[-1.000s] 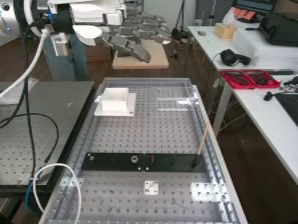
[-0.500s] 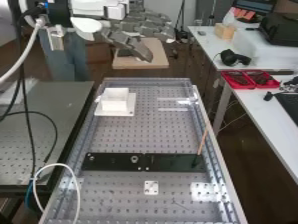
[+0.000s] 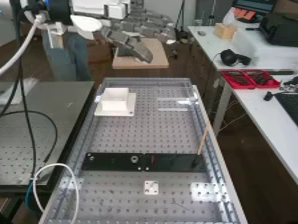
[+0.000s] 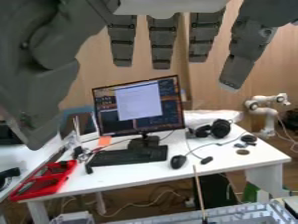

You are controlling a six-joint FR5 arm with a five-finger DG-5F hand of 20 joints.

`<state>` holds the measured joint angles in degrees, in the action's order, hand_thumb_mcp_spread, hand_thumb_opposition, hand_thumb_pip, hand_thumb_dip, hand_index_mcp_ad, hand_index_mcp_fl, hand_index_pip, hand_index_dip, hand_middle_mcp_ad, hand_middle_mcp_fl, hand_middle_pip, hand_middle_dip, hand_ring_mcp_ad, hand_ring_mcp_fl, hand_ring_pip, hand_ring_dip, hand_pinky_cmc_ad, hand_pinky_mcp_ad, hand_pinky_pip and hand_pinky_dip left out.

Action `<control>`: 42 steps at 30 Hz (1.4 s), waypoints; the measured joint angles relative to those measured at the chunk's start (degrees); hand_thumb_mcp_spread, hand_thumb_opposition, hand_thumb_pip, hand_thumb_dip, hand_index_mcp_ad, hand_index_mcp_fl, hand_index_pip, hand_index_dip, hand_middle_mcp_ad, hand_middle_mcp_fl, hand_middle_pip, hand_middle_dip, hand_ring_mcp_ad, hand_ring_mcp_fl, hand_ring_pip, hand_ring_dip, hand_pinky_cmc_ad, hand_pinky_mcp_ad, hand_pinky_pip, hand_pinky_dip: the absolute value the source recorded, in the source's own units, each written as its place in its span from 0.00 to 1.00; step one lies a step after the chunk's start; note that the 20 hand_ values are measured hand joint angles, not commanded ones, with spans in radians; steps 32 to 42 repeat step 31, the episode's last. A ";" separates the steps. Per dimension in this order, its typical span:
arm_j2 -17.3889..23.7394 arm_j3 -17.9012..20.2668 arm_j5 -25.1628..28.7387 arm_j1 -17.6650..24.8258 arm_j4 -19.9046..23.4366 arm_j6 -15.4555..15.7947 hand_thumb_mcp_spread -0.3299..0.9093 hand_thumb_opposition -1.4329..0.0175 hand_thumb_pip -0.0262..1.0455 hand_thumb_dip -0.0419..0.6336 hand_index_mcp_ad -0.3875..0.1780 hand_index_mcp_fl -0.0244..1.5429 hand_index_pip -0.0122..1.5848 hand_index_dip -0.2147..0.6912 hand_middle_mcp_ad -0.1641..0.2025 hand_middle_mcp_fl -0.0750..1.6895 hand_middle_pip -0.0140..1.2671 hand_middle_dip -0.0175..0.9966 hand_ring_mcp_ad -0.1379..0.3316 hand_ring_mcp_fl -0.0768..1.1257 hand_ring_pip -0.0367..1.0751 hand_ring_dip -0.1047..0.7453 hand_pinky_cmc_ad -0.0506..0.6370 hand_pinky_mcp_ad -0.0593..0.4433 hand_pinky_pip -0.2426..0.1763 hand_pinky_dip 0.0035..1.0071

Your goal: Grab the larger nut and place it in the white container

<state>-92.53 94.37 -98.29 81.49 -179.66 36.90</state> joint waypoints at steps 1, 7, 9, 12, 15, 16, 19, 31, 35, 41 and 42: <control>0.01 0.05 0.19 0.04 -0.01 0.03 0.35 0.45 0.63 0.27 0.44 0.05 0.17 0.21 0.65 0.07 0.11 0.26 0.67 0.06 0.11 0.24 0.75 0.83 0.28 0.62; 0.40 1.14 2.25 0.70 0.53 0.43 0.36 0.45 0.60 0.27 0.44 0.05 0.16 0.23 0.65 0.07 0.11 0.26 0.67 0.06 0.11 0.24 0.75 0.83 0.27 0.62; 0.76 1.65 2.76 0.95 0.86 0.15 0.36 0.47 0.60 0.27 0.44 0.05 0.16 0.23 0.65 0.07 0.11 0.26 0.67 0.06 0.11 0.24 0.75 0.83 0.28 0.62; 1.21 2.22 3.24 1.29 1.26 0.06 0.36 0.46 0.60 0.27 0.44 0.05 0.16 0.22 0.65 0.07 0.11 0.26 0.67 0.06 0.11 0.24 0.75 0.83 0.27 0.62; 1.62 2.68 3.63 1.93 1.53 0.08 0.36 0.47 0.60 0.27 0.44 0.05 0.16 0.23 0.65 0.07 0.11 0.26 0.67 0.06 0.11 0.24 0.75 0.83 0.28 0.62; 1.65 2.70 3.67 2.01 1.54 0.07 0.36 0.47 0.60 0.27 0.44 0.05 0.16 0.24 0.65 0.07 0.11 0.26 0.67 0.06 0.11 0.24 0.75 0.83 0.27 0.62; 1.66 2.71 3.75 2.25 1.55 -0.10 0.36 0.47 0.60 0.27 0.44 0.05 0.16 0.24 0.65 0.07 0.11 0.26 0.67 0.06 0.11 0.24 0.75 0.83 0.28 0.62; 1.83 2.36 4.11 2.96 1.61 0.08 0.36 0.47 0.60 0.27 0.44 0.05 0.15 0.24 0.65 0.07 0.11 0.27 0.67 0.06 0.11 0.25 0.75 0.83 0.27 0.62; 1.83 2.36 4.11 2.96 1.61 0.08 0.36 0.47 0.60 0.27 0.44 0.05 0.15 0.24 0.65 0.07 0.11 0.27 0.67 0.06 0.11 0.25 0.75 0.83 0.27 0.62; 1.83 2.36 4.11 2.96 1.61 0.08 0.36 0.47 0.60 0.27 0.44 0.05 0.15 0.24 0.65 0.07 0.11 0.27 0.67 0.06 0.11 0.25 0.75 0.83 0.27 0.62; 1.83 2.36 4.11 2.96 1.61 0.08 0.36 0.47 0.60 0.27 0.44 0.05 0.15 0.24 0.65 0.07 0.11 0.27 0.67 0.06 0.11 0.25 0.75 0.83 0.27 0.62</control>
